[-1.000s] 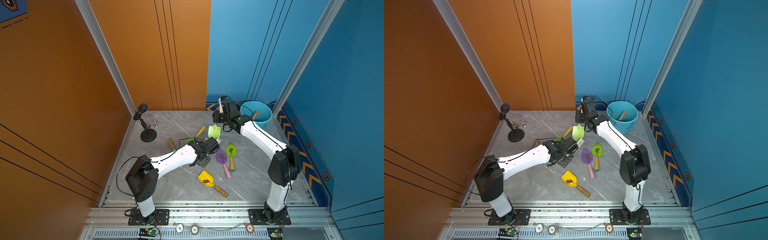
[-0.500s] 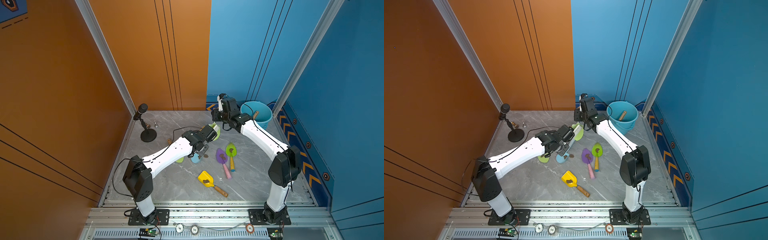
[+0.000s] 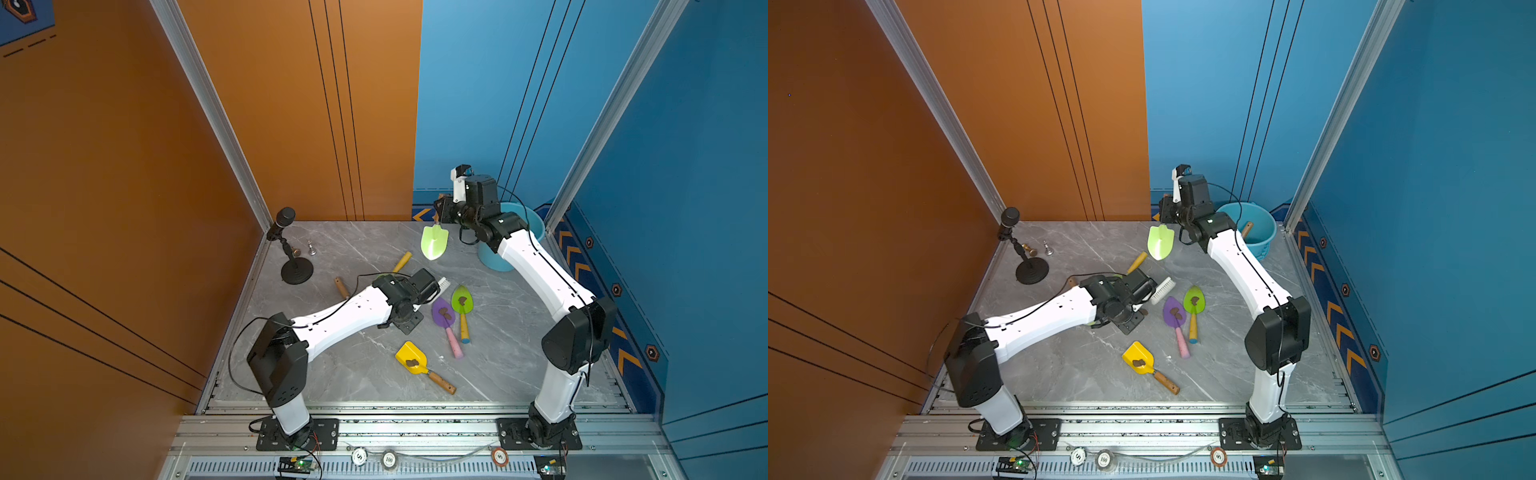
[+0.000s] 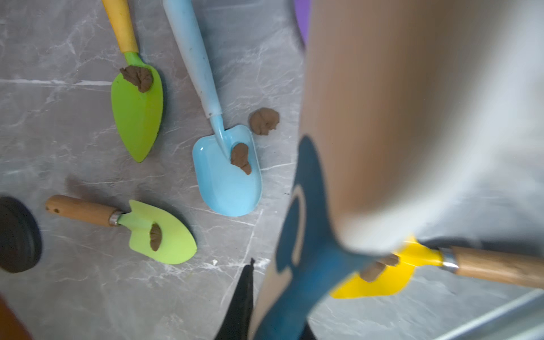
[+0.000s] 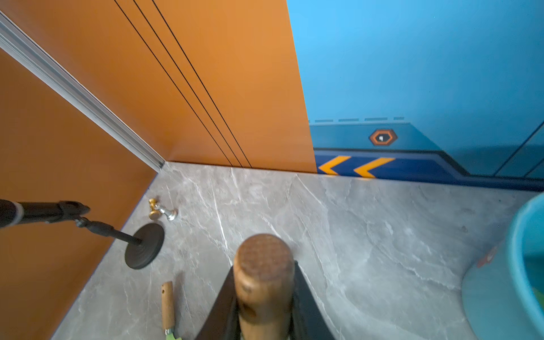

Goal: Brush the soil off the hand trowel and place it into the bucket
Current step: Brush off the soil from the hand trowel.

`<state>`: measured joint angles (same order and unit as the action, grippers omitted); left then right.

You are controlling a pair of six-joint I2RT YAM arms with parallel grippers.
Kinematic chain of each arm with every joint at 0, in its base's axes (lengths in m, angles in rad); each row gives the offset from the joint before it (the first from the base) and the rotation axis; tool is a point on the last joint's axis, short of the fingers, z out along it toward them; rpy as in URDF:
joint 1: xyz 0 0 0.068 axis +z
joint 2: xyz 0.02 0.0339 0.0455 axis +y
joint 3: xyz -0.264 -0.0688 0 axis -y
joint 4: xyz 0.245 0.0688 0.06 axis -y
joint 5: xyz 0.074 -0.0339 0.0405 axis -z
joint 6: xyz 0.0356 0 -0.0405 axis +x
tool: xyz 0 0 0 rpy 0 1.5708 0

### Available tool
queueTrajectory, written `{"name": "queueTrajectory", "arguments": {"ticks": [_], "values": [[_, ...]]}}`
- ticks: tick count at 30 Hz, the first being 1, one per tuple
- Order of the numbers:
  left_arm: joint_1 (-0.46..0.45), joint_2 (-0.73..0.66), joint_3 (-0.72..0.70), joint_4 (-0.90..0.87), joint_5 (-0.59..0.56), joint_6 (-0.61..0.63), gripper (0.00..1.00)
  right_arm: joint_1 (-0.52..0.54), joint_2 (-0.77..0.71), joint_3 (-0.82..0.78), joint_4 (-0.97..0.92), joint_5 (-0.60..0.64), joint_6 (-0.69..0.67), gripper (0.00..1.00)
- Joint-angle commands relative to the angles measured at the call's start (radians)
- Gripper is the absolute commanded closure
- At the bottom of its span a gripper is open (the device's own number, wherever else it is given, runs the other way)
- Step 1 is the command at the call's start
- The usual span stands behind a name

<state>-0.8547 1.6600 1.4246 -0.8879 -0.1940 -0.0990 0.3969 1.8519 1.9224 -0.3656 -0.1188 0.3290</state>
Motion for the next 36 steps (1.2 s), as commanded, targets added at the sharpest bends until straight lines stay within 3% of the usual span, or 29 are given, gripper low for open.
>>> {"name": "queueTrajectory", "arguments": {"ticks": [1, 8, 11, 14, 26, 36], "values": [[0.130, -0.126, 0.049, 0.009, 0.252, -0.066, 1.00, -0.025, -0.003, 0.023, 0.056, -0.157, -0.018, 0.84], [0.458, -0.177, 0.053, 0.041, 0.818, -0.182, 1.00, -0.065, -0.093, -0.092, 0.269, -0.522, -0.128, 0.87], [0.521, -0.183, 0.078, 0.041, 0.960, -0.184, 1.00, -0.090, -0.120, -0.104, 0.356, -0.697, -0.080, 0.87], [0.542, -0.178, 0.104, 0.026, 1.029, -0.164, 1.00, -0.094, -0.114, -0.072, 0.396, -0.805, 0.002, 0.88], [0.481, -0.169, 0.131, 0.010, 1.025, -0.157, 1.00, -0.023, -0.105, -0.023, 0.459, -0.868, 0.065, 0.89], [0.299, -0.140, 0.068, -0.025, 0.814, -0.129, 1.00, -0.016, -0.098, 0.015, 0.388, -0.806, 0.017, 0.90]]}}
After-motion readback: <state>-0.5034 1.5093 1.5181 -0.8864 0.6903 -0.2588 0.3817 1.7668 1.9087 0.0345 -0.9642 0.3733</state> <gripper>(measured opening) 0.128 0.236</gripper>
